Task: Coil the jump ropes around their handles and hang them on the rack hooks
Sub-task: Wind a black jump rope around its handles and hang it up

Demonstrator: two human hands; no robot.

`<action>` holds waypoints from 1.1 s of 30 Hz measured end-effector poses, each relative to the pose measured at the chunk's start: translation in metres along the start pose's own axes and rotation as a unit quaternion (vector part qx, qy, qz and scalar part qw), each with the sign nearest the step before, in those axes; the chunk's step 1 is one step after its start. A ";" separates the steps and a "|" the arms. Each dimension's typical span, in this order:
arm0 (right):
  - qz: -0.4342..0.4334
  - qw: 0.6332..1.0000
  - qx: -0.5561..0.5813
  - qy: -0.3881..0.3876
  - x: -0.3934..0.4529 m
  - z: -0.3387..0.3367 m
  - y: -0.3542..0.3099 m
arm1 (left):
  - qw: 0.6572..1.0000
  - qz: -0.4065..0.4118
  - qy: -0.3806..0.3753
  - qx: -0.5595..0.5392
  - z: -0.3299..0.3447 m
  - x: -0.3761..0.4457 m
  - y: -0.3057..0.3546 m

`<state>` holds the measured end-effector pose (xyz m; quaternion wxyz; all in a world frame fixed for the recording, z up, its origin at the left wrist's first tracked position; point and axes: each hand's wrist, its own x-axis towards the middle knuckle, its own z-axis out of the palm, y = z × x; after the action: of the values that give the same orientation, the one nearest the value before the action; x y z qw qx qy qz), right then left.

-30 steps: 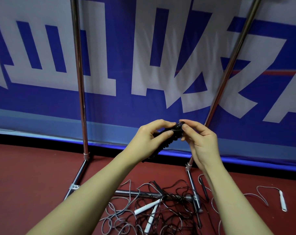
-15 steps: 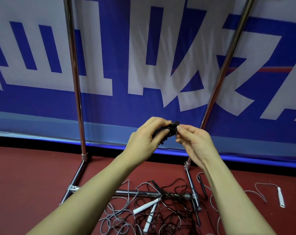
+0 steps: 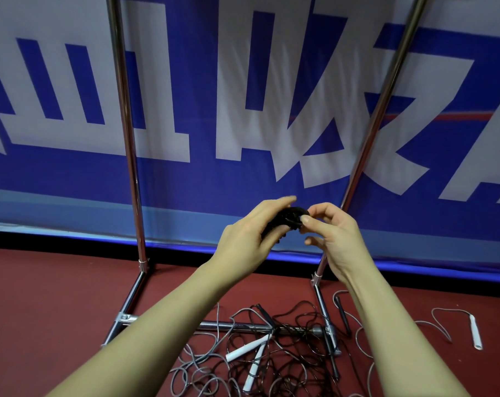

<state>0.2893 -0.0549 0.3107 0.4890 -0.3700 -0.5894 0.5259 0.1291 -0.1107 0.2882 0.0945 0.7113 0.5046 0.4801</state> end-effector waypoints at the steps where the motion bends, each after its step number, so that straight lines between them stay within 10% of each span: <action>1: 0.000 1.000 -0.004 -0.002 0.000 0.000 0.000 | 1.000 -0.003 0.000 0.010 0.000 0.000 -0.001; 33: -0.057 0.996 -0.045 0.047 -0.002 0.015 0.008 | 0.959 0.119 0.168 0.193 0.017 0.002 -0.013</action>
<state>0.2750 -0.0589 0.3028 0.5280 -0.3821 -0.6089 0.4522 0.1343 -0.0970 0.2724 -0.1881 0.6803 0.5080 0.4937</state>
